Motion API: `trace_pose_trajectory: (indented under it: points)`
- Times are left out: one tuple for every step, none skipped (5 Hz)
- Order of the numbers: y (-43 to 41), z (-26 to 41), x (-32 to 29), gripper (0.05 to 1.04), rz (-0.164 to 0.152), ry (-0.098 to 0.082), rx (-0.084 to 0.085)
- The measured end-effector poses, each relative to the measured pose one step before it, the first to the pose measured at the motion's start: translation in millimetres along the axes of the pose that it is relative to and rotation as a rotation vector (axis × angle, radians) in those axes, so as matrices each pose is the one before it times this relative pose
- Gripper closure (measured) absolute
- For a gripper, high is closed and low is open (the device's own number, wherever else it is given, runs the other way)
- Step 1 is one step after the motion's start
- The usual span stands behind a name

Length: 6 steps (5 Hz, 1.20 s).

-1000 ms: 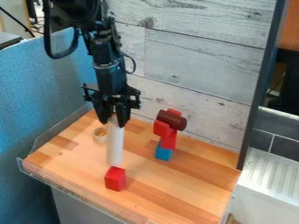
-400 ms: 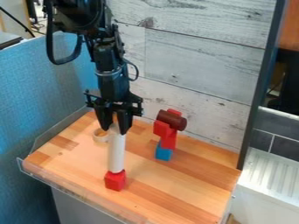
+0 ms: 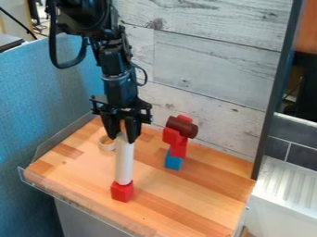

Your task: Move the cylinder on top of the red cube

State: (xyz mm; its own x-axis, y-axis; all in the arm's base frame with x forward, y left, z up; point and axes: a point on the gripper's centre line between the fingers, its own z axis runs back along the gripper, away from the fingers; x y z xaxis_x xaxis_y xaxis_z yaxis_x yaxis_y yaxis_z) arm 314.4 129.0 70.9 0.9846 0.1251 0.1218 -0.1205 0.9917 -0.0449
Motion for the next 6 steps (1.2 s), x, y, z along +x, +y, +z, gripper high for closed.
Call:
trace_pose_trajectory:
  points:
    - [-1.06, -3.41, -4.61, 0.599, -0.0031, 0.0089, -0.0022]
    - [0.74, -0.72, -0.5, 0.599, -0.0036, -0.0039, 0.0032]
    - [3.54, 0.27, -5.73, 0.521, -0.0013, -0.0062, 0.0008]
    - [-0.3, 0.17, -1.78, 0.249, -0.0036, -0.0051, 0.0037]
    - [3.03, -0.85, -1.69, 0.07, 0.0009, -0.0048, -0.0079]
    - [3.83, 9.5, -1.56, 0.075, 0.0165, -0.0191, -0.0203]
